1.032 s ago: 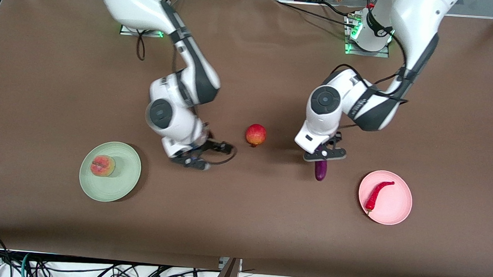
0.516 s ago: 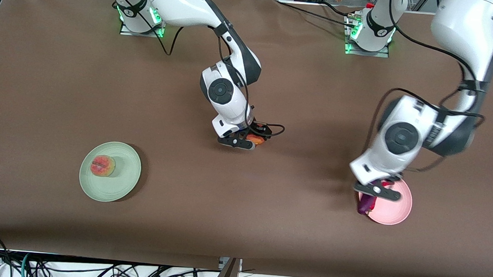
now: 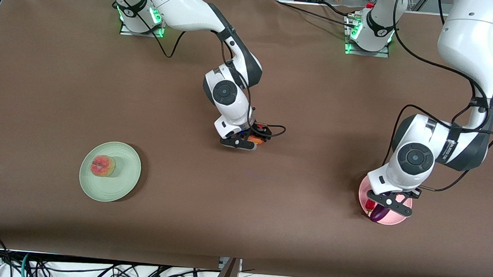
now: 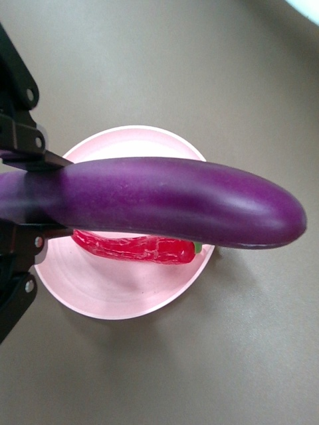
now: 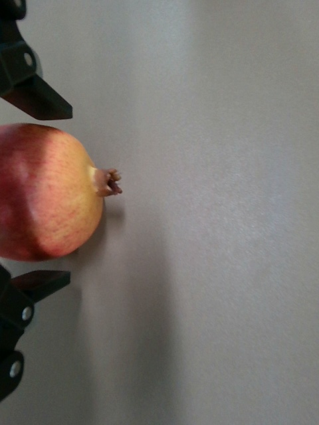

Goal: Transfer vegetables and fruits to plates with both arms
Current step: 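Carry the eggplant to the pink plate while the right gripper grasps the pomegranate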

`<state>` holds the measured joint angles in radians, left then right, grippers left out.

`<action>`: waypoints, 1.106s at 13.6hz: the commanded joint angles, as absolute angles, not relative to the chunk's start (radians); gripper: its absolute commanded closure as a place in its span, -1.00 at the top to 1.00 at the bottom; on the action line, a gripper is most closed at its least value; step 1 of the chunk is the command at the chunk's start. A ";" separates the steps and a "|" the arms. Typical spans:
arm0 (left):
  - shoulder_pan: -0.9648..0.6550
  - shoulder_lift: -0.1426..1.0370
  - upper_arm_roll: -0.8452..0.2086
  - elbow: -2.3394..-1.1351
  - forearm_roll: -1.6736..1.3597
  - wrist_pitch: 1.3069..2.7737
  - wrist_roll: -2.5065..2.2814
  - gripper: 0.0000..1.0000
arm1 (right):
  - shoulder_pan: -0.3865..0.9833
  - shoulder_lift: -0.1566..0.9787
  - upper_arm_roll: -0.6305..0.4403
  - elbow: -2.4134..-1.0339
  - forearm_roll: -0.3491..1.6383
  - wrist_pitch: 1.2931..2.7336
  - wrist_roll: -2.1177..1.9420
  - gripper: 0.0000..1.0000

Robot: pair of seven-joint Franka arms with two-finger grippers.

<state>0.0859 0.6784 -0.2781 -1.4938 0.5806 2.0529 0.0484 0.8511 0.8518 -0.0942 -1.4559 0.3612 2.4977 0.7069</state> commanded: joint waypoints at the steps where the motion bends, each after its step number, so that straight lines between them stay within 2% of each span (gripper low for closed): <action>1: 0.097 0.715 -0.272 -1.468 0.620 2.106 0.081 -0.80 | 0.876 0.867 -0.103 -1.453 0.345 2.532 0.712 1.00; 2: 0.098 0.724 -0.265 -1.470 0.644 2.111 0.103 -0.80 | 0.879 0.871 -0.103 -1.453 0.345 2.536 0.712 0.95; 3: 0.097 0.732 -0.265 -1.470 0.669 2.112 0.113 -0.80 | 0.880 0.877 -0.103 -1.453 0.344 2.536 0.712 0.57; 5: 0.097 0.741 -0.265 -1.471 0.690 2.112 0.117 -0.80 | 0.882 0.879 -0.104 -1.453 0.344 2.536 0.707 -0.34; 6: 0.098 0.750 -0.265 -1.471 0.690 2.112 0.117 -0.80 | 0.877 0.873 -0.106 -1.451 0.344 2.534 0.703 -0.57; 8: 0.098 0.752 -0.265 -1.474 0.690 2.112 0.121 -0.81 | 0.865 0.845 -0.141 -1.450 0.342 2.510 0.692 -0.61; 12: 0.129 0.768 -0.265 -1.476 0.670 2.112 0.118 -0.61 | 0.800 0.741 -0.336 -1.445 0.359 2.179 0.441 -0.61; 13: 0.133 0.782 -0.267 -1.474 0.670 2.114 0.118 -0.26 | 0.740 0.724 -0.342 -1.445 0.357 2.118 0.337 -0.61; 14: 0.135 0.787 -0.265 -1.474 0.670 2.114 0.118 0.01 | 0.673 0.716 -0.342 -1.445 0.353 2.085 0.214 -0.61; 15: 0.138 0.788 -0.267 -1.474 0.670 2.114 0.118 0.76 | 0.610 0.703 -0.344 -1.445 0.348 2.060 0.090 -0.61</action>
